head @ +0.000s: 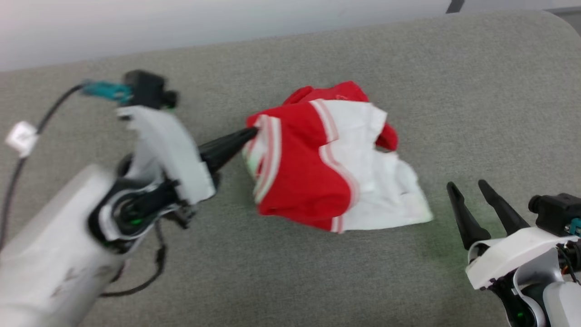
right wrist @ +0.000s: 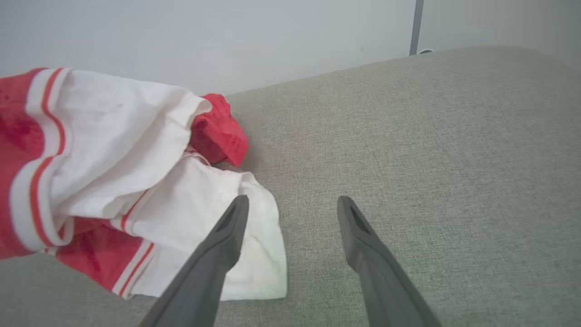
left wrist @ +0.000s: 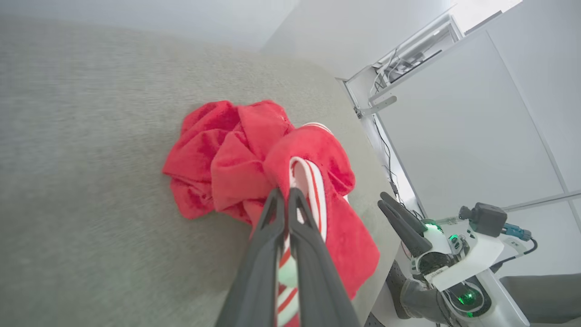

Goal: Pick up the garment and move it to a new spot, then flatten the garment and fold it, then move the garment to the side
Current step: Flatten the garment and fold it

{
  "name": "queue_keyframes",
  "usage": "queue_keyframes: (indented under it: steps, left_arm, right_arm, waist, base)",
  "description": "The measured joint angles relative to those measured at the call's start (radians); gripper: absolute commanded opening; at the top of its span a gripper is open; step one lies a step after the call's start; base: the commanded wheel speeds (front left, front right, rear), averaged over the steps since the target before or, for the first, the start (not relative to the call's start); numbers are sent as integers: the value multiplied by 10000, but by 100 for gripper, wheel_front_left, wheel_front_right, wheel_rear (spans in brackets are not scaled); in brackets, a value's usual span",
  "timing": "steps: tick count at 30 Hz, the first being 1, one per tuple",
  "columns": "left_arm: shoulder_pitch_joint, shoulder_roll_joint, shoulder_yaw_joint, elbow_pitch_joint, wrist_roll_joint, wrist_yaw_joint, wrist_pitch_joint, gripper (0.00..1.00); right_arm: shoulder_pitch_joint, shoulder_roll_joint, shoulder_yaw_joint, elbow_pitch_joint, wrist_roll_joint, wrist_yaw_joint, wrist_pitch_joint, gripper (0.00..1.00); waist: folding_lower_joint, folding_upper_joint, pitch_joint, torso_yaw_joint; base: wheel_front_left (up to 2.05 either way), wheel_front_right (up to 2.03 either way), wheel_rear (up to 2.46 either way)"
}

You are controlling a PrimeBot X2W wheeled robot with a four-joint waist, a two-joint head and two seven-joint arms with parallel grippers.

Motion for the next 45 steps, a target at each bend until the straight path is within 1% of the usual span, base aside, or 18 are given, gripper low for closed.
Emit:
queue_keyframes:
  steps: [6, 8, 11, 14, 15, 16, 17, 18, 19, 20, 23, 28, 29, 31, 35, 38, 45]
  left_arm:
    - [1272, 1413, 755, -876, -341, 295, -527, 0]
    - [1761, 1787, 867, -899, -401, 290, -708, 0]
    - [2322, 2042, 903, -489, -431, 272, -978, 0]
    - [2527, 1946, 780, 263, -353, 198, -1091, 0]
    - [2546, 1898, 690, 566, -226, 134, -1129, 14]
    - [2541, 1812, 610, 821, -125, 65, -1162, 47]
    - [2513, 1726, 527, 1087, -90, 52, -1093, 47]
    - [2471, 1668, 355, 1296, 52, -2, -1012, 79]
    - [2392, 1641, 203, 1486, 278, -69, -951, 79]
    - [2269, 1618, 86, 1662, 477, -75, -871, 100]
    - [1727, 1582, -268, 1952, 863, 35, -364, 100]
    - [640, 1653, -974, 1766, 1831, 520, 755, 100]
    - [468, 1599, -1083, 1601, 1918, 535, 943, 100]
    - [29, 1394, -1235, 1329, 2100, 698, 1254, 100]
    - [-659, 970, -1578, 978, 2500, 754, 1764, 100]
    - [-994, 738, -1822, 1035, 2909, 773, 1816, 100]
    - [-1268, 29, -2123, 1549, 3120, 372, 1687, 100]
  right_arm:
    - [156, -69, -157, -69, -25, 0, 119, 100]
    - [171, -71, -174, -107, -50, 0, 165, 100]
    - [254, -71, -196, -173, -81, 0, 251, 100]
    - [293, -67, -171, -213, -90, 0, 337, 100]
    - [291, -65, -151, -228, -92, 0, 345, 100]
    - [286, -71, -146, -236, -92, 0, 355, 100]
    - [283, -81, -127, -244, -92, 0, 384, 100]
    - [280, -102, -115, -251, -92, 0, 395, 100]
    - [272, -123, -98, -270, -92, 0, 433, 100]
    - [267, -148, -79, -291, -92, 0, 439, 100]
    - [264, -222, -23, -324, -92, 0, 470, 100]
    - [270, -249, 40, -408, -102, 0, 535, 100]
    - [272, -253, 46, -433, -104, 0, 560, 100]
    - [273, -251, 71, -497, -105, 0, 577, 100]
    - [273, -242, 130, -541, -105, 0, 608, 100]
    - [254, -224, 244, -571, -153, 0, 564, 100]
    - [53, -255, 556, -454, -249, 0, 232, 100]
  waist:
    - [0, 1, -151, 304]
    - [0, 0, -201, 404]
    - [0, 0, -275, 561]
    - [0, 0, -349, 706]
    - [0, 0, -378, 739]
    - [0, 0, -409, 769]
    - [0, 0, -447, 793]
    - [0, 0, -485, 811]
    - [0, 0, -523, 823]
    - [0, 0, -559, 828]
    - [0, 0, -670, 816]
    - [0, 0, -822, 742]
    - [0, 0, -844, 726]
    - [0, 0, -856, 677]
    - [-1, 0, -813, 577]
    - [0, 0, -755, 452]
    - [0, 0, -590, 98]
  base:
    - [0, 0, 0]
    - [0, 0, 0]
    - [0, 0, 0]
    - [0, 0, 0]
    - [0, 0, 0]
    - [0, 0, 0]
    - [0, 0, 0]
    - [0, 0, 0]
    - [0, 0, 0]
    - [0, 0, 0]
    - [0, 0, 0]
    - [0, 0, 0]
    - [0, 0, 0]
    - [0, 0, 0]
    - [0, 0, 0]
    - [0, 0, 0]
    - [0, 0, 0]
